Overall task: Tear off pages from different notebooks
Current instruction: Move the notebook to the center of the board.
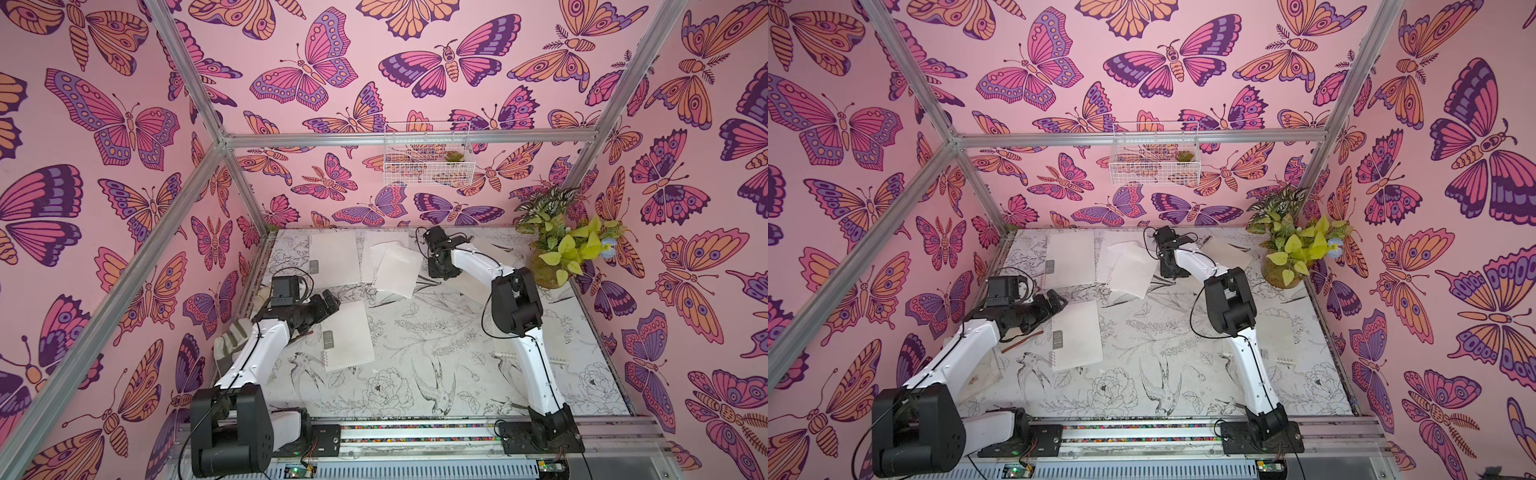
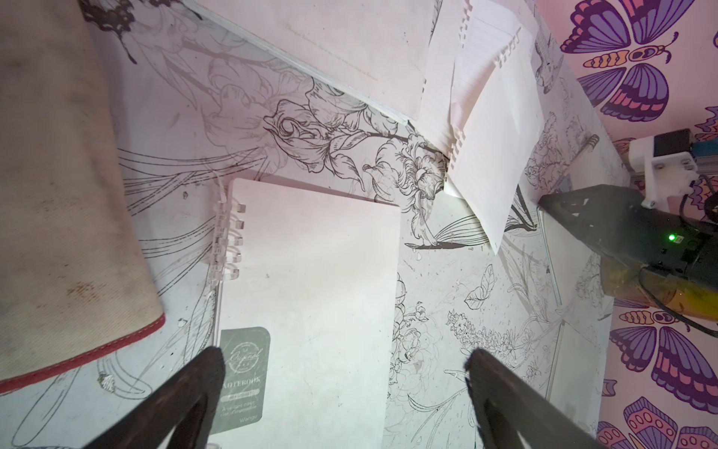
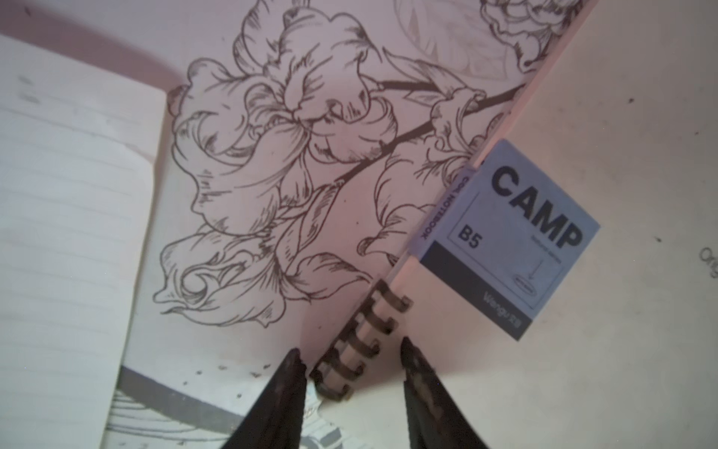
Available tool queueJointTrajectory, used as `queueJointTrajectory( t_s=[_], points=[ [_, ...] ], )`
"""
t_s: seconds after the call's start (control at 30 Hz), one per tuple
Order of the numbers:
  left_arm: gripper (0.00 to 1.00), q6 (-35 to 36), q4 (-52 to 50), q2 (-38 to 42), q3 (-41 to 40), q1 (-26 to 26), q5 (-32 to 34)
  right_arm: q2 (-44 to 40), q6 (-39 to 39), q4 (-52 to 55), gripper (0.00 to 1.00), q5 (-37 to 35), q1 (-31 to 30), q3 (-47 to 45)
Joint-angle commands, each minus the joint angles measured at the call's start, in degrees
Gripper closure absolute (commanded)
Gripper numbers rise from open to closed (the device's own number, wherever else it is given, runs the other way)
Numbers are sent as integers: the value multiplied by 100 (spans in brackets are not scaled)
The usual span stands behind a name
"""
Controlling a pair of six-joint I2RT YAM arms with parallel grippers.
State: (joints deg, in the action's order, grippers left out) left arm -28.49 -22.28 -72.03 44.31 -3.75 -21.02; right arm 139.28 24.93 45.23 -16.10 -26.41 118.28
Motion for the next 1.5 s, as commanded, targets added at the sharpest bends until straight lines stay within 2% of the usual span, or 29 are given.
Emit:
queueJointTrajectory(
  t_s=[0.0,0.03,0.2,0.33,0.4,0.57,0.7,0.8,0.9,1.0,1.17,1.27,1.37,1.47],
  points=[
    [0,124,34,-31,-24,-32,9,221,-51,417,63,-324,-30,232],
    [0,124,31,-31,-31,-32,20,247,-49,434,67,-256,-32,278],
    [0,142,23,18,-41,-29,28,293,-60,516,67,-60,-30,327],
    [0,150,23,40,-46,-29,28,-111,-82,337,62,-188,-22,105],
    [0,159,13,33,-37,-29,31,-277,-215,82,53,-325,49,4],
    [0,116,14,32,-13,-38,25,-297,-628,-501,51,905,325,22],
    [0,98,13,57,-2,-40,36,-68,-813,-811,50,930,351,139],
    [0,76,13,26,9,-38,19,302,-868,-455,50,937,352,615],
    [0,72,17,9,22,-39,-16,411,-925,-339,50,1238,356,745],
    [0,72,5,15,2,-38,-3,247,-905,-334,51,1462,322,464],
    [0,72,5,31,-9,-39,26,-195,-690,-497,50,805,238,-418],
    [0,85,5,6,0,-34,-12,-333,-622,-508,49,939,251,-694],
    [0,80,4,10,-13,-43,-6,-581,-551,-731,50,1365,176,-1156],
    [0,80,5,5,-28,-38,21,-881,-523,-860,49,1318,25,-1544]
  ],
)
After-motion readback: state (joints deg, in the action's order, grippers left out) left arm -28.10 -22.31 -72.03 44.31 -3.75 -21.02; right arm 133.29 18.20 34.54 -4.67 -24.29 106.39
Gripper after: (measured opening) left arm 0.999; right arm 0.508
